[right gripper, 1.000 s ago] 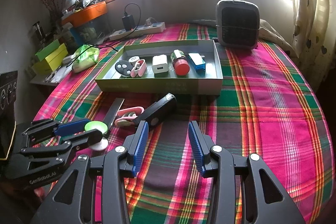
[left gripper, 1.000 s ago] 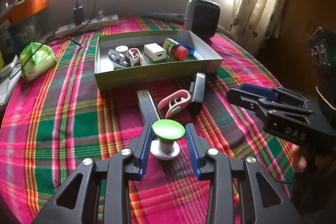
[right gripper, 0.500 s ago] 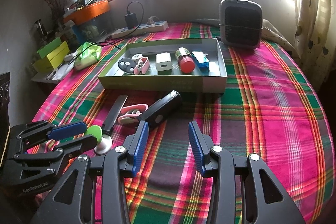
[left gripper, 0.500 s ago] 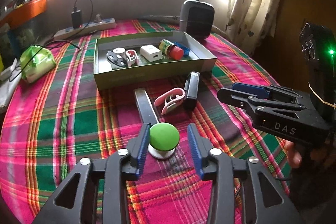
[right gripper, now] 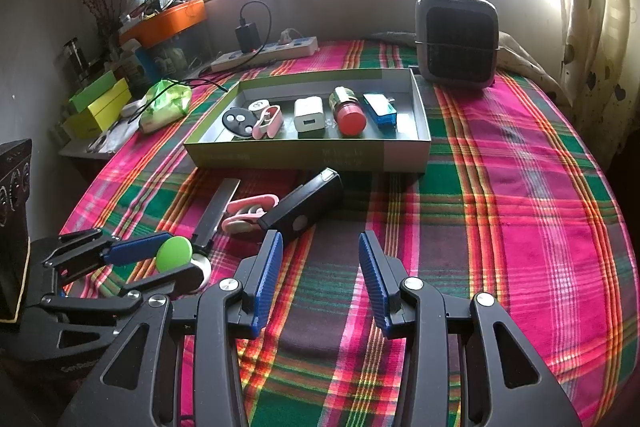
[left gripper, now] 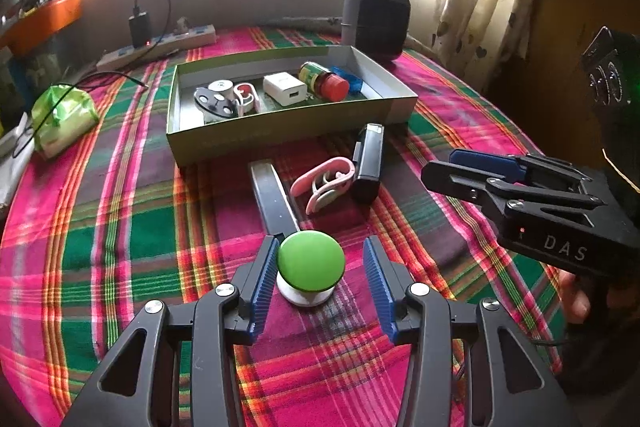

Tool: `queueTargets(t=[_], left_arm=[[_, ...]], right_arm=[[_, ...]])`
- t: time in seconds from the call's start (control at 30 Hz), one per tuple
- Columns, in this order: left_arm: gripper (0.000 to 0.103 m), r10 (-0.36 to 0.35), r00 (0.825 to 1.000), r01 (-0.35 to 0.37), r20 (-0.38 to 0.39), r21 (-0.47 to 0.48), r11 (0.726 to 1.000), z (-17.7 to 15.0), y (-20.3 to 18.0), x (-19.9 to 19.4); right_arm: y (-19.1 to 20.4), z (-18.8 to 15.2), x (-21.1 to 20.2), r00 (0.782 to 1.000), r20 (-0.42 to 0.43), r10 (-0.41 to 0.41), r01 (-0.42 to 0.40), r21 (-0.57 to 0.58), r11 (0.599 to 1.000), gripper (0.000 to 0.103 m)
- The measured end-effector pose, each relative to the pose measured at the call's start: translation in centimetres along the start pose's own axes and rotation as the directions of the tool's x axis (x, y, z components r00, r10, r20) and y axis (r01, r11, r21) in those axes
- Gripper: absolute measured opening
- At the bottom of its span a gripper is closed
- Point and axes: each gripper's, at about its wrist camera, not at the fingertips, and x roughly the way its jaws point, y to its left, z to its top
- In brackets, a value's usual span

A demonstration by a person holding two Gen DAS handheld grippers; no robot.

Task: Organize rigid objects
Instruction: 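Grasp the green-topped white holder with the left gripper and lift it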

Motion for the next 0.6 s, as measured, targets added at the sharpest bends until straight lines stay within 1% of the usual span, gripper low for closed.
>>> queueTargets(t=[0.1, 0.2, 0.4, 0.5, 0.57, 0.6], left_arm=[[0.043, 0.013, 1.0, -0.013, 0.006, 0.001, 1.0, 0.18, 0.0, 0.12], [0.043, 0.002, 1.0, -0.002, 0.008, -0.009, 1.0, 0.22, 0.23, 0.11], [0.041, 0.003, 1.0, -0.003, 0.002, -0.02, 1.0, 0.08, 0.55, 0.28], [0.037, -0.001, 1.0, 0.001, -0.002, -0.019, 1.0, 0.04, 0.58, 0.37], [0.032, -0.003, 1.0, 0.003, -0.002, -0.02, 1.0, -0.03, 0.6, 0.37], [0.032, -0.004, 1.0, 0.004, -0.001, -0.021, 1.0, -0.03, 0.63, 0.35]], right_arm=[[-0.01, 0.01, 0.01, 1.0, 0.0, 0.0, 0.0, 0.0, 1.0, 0.041], [-0.02, 0.01, 0.05, 1.0, -0.002, -0.001, 0.001, 0.0, 1.0, 0.041], [0.07, -0.03, 0.12, 1.0, -0.006, -0.005, 0.005, -0.003, 1.0, 0.041], [0.11, -0.02, 0.15, 1.0, -0.007, -0.007, 0.007, -0.004, 1.0, 0.041], [0.19, -0.02, 0.21, 1.0, -0.008, -0.008, 0.008, -0.007, 1.0, 0.041], [0.22, -0.01, 0.23, 1.0, -0.009, -0.009, 0.009, -0.008, 1.0, 0.041]])
